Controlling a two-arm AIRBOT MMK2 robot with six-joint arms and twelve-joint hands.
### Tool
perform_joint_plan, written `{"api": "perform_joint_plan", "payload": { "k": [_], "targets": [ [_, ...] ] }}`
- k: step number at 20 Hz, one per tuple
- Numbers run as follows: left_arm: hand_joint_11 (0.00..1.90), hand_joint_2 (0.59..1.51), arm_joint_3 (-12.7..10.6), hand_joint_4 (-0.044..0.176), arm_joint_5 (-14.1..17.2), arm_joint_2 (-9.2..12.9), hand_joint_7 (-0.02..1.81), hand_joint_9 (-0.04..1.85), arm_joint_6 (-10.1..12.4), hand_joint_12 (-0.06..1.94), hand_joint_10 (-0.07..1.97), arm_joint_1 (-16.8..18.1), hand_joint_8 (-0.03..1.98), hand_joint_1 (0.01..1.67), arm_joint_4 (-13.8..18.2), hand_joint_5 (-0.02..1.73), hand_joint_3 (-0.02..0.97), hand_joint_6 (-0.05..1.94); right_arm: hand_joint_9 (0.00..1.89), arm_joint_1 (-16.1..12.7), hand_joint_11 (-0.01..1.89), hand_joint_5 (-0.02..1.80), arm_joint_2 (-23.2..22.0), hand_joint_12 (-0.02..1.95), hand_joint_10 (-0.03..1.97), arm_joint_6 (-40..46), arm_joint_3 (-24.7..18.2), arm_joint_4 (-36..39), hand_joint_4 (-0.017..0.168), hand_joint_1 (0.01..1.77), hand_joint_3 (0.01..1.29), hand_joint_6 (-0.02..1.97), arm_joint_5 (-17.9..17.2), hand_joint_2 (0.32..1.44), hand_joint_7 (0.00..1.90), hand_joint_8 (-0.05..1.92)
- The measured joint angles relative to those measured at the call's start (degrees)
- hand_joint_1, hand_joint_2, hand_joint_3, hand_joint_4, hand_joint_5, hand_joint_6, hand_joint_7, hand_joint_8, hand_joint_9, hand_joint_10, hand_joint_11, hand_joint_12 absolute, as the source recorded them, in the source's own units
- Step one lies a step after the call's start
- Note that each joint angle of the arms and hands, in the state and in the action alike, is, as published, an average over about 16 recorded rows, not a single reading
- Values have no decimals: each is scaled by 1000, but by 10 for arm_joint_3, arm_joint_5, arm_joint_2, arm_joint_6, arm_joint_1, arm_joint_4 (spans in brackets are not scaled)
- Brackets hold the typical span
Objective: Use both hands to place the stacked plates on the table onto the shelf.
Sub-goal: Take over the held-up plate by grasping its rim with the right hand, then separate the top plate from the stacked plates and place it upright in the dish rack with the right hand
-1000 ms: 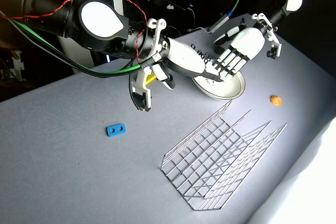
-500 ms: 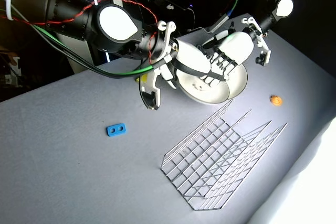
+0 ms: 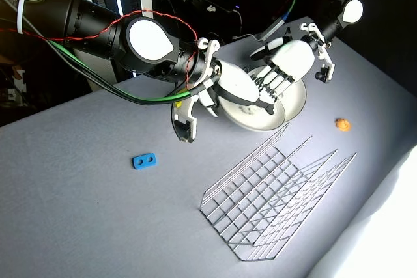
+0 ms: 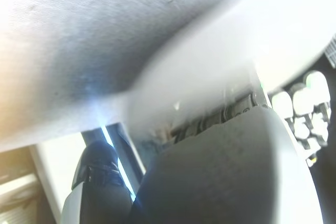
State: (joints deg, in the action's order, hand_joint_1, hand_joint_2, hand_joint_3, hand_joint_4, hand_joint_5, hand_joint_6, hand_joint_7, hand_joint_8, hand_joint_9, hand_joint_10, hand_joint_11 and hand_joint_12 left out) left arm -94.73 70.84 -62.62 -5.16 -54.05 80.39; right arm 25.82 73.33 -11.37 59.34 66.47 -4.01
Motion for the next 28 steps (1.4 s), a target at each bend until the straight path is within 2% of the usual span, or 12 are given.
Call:
{"api": "perform_joint_plan", "payload": {
  "k": [8, 12, 16, 23, 28],
  "targets": [
    [27, 1119, -10, 4, 13, -1, -12, 2, 12, 32, -15, -8, -15, 14, -20, 12, 18, 10, 25, 1, 13, 35, 23, 405, 6, 4, 25, 0, 4, 1224, 15, 21, -5, 1057, 22, 16],
    [26, 1117, -11, 4, 14, -1, -12, 0, 16, 34, -16, -10, -15, 14, -23, 15, 18, 11, 123, 4, 39, 114, 45, 601, 39, 2, 48, 0, 4, 1213, 15, 29, -10, 1064, 123, 22],
    [34, 1117, -11, 4, 16, 0, -12, 5, 20, 47, -11, -10, -15, 14, -25, 13, 18, 10, 321, 5, 191, 267, 68, 801, 107, -1, 71, 2, 1, 1200, 15, 173, -22, 1060, 305, 103],
    [35, 1119, -14, 3, 19, 1, -10, 12, 27, 69, 1, -8, -13, 15, -29, 9, 18, 9, 725, 1, 550, 573, 89, 1125, 289, -2, 94, 4, -5, 1177, 15, 523, -47, 1011, 655, 405],
    [31, 1121, -26, 2, 20, 6, 0, 16, 42, 59, 9, 8, -8, 14, -42, 10, 18, 9, 903, 0, 797, 717, 90, 1144, 570, 1, 94, 3, -10, 1170, 15, 774, -59, 974, 815, 641]
  ]
}}
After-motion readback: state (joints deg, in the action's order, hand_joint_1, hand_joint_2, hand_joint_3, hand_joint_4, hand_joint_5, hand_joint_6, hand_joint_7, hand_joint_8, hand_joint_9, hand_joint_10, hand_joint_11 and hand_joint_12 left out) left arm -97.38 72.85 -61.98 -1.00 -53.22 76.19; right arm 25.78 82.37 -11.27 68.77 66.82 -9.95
